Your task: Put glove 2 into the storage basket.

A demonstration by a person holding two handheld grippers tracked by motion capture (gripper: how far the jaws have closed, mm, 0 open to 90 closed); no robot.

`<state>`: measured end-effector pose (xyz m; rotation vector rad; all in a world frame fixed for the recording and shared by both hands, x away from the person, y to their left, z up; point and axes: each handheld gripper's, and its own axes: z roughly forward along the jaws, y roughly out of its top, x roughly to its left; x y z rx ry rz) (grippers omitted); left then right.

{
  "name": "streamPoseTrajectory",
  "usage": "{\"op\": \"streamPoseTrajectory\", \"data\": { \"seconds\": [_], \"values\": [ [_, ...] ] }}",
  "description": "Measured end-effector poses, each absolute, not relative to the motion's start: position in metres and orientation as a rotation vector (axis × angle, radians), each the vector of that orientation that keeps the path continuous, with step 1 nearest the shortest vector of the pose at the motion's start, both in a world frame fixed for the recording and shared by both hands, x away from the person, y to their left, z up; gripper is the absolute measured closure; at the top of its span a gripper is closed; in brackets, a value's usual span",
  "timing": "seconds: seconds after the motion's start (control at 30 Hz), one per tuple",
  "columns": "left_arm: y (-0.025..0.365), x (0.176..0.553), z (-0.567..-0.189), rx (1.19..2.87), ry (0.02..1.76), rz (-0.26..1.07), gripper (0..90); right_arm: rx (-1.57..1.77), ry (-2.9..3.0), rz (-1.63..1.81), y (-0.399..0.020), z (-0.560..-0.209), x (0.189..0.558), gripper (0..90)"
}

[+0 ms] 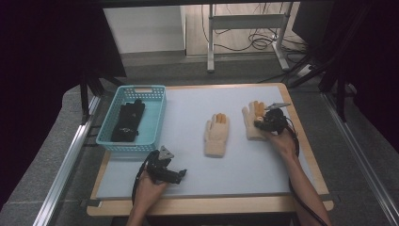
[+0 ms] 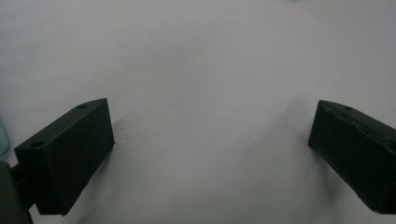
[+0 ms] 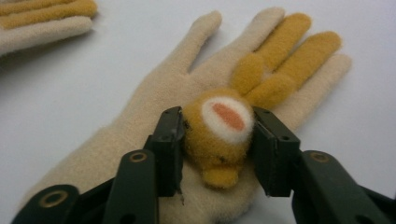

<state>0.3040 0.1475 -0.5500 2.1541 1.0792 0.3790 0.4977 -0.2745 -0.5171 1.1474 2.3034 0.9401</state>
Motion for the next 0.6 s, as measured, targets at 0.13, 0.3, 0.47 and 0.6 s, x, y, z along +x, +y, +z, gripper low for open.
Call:
{"op": "streamPoseTrajectory", "data": {
  "seconds": [0.13,0.3,0.47,0.6],
  "values": [
    [0.148,0.304,-0.55,2.153,1.079,0.379,0.5,1.175,2.301,0.95,-0.274,-0.512,0.493,59.4],
    [0.147,0.304,-0.55,2.152,1.08,0.379,0.5,1.22,2.29,1.06,-0.273,-0.495,0.484,59.5],
    [0.147,0.304,-0.55,2.154,1.08,0.379,0.5,1.179,2.298,1.094,-0.264,-0.477,0.469,59.4],
    [0.147,0.304,-0.55,2.154,1.08,0.379,0.5,1.181,2.301,1.163,-0.255,-0.463,0.459,59.3]
  ]
}}
